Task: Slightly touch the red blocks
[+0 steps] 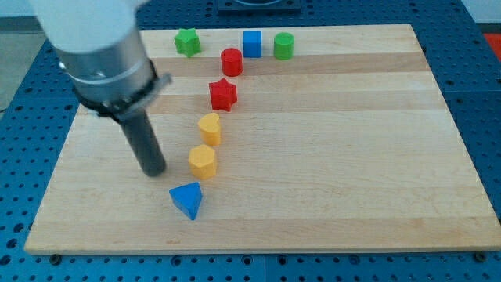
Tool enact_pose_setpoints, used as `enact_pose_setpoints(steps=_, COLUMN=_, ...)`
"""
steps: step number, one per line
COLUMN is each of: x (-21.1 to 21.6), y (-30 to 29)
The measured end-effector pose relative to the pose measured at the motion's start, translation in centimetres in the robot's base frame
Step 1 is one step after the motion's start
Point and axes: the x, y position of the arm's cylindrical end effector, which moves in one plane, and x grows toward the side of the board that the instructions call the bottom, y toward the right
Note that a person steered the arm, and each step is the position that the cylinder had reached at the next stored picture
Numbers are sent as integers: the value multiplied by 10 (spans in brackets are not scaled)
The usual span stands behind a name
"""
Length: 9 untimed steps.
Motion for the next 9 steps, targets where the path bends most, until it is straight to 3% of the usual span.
enact_pose_setpoints(steps=4, x=-154, y=43)
enact_pose_setpoints(steps=6, x=-159, y=116)
enact_pose_setpoints(steps=9, x=-185, y=177)
